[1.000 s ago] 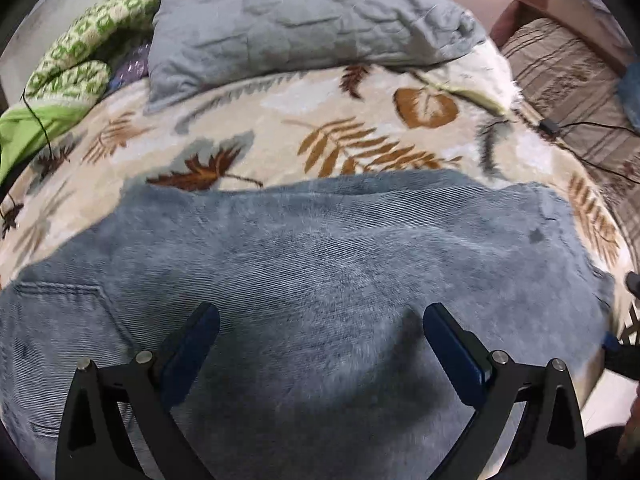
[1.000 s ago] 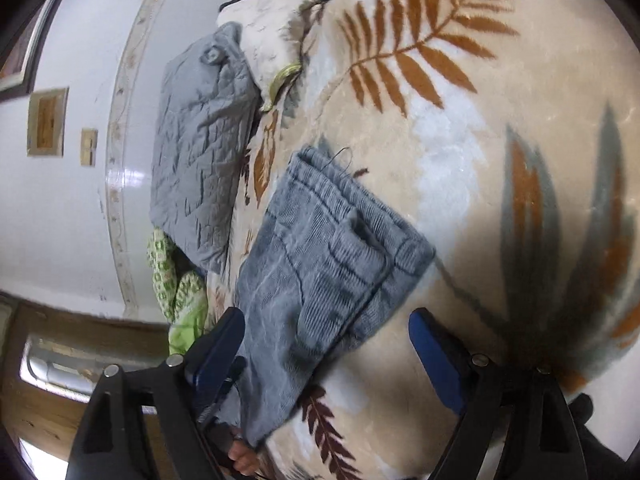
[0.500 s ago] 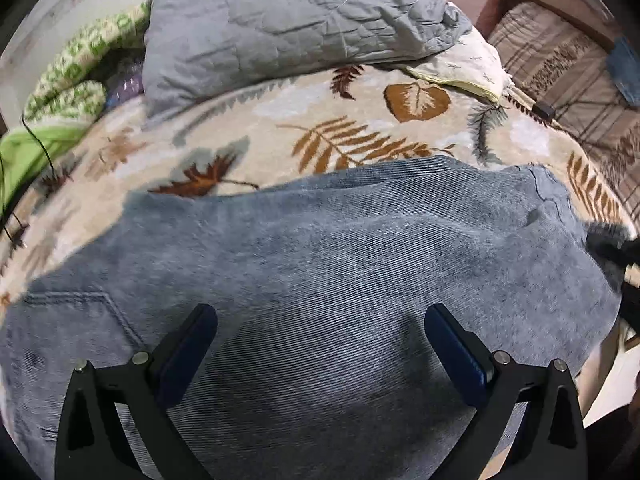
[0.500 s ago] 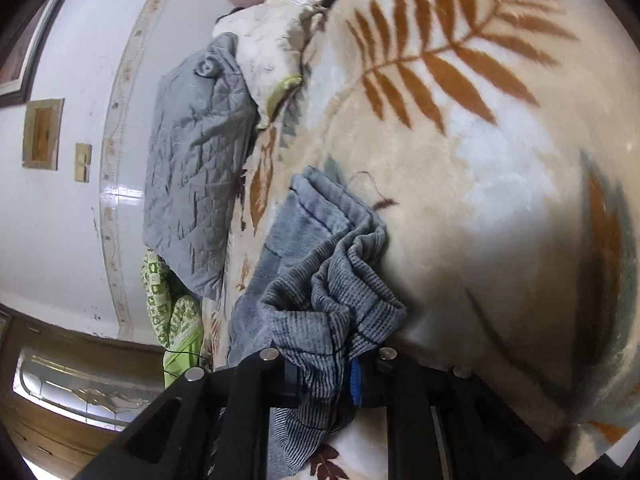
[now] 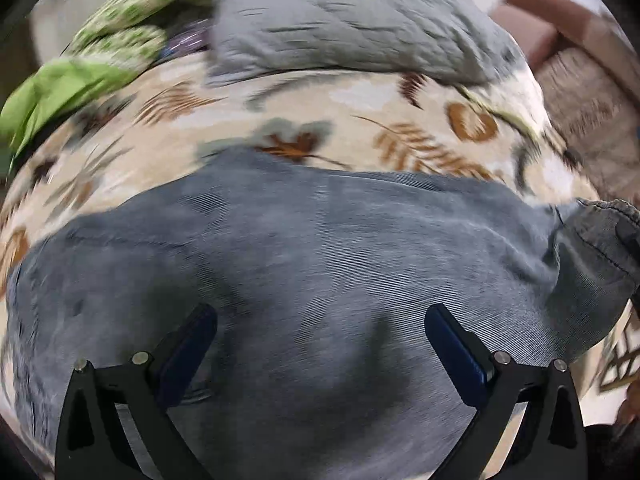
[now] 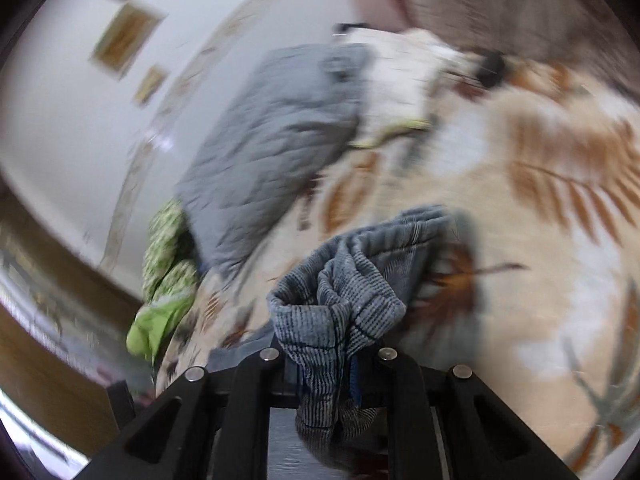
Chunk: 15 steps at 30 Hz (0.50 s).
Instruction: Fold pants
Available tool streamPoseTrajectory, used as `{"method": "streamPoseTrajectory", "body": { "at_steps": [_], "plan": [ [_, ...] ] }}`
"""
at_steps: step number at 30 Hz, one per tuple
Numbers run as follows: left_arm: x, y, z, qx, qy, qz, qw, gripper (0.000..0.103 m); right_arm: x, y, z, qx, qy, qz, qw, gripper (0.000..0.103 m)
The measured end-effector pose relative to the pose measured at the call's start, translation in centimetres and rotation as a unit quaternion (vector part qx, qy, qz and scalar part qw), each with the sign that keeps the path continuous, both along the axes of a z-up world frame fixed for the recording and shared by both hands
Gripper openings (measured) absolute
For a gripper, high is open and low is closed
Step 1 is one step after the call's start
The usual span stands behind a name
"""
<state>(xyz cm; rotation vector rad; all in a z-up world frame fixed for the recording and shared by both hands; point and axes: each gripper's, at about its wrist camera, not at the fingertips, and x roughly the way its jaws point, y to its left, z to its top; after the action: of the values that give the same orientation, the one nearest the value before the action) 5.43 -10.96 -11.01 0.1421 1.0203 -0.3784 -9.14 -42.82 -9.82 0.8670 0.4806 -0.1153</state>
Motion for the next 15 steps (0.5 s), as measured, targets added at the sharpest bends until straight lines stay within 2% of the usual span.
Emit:
{"method": "streamPoseTrajectory", "body": {
  "at_steps": [4,7,10,11,13,15],
  "plan": [
    [0.2,5.8,1.6,-0.038,0.001,0.051,0.9980,0.103,2.8,5.3,2.4,-0.041,-0.023,0.074,0.996,0.016],
    [0.1,9.7,2.9,-0.065,-0.007,0.084,0.9943,0.103,5.1,10.0,3.1,-0.053,-0.024,0.142,0.988,0.016],
    [0.0,12.7,4.0,-0.074,-0.031,0.107,0.9910,0.103,7.5,15.8,2.8,-0.057,-0.009,0.233,0.971,0.017],
    [0.1,13.4,4.1,-0.074,-0.037,0.111,0.9904,0.103,8.5,18.4,2.3,-0.056,0.005,0.275,0.960,0.020],
    [0.5,14.5,4.0,-0.078,-0.043,0.121,0.9887,0.103,9.9,21.7,1.3,-0.059,0.043,0.320,0.945,0.022],
    [0.6,15.3,3.5,-0.083,-0.050,0.127,0.9872,0.103,10.9,25.0,0.1,-0.085,0.097,0.362,0.923,0.034]
  ]
}}
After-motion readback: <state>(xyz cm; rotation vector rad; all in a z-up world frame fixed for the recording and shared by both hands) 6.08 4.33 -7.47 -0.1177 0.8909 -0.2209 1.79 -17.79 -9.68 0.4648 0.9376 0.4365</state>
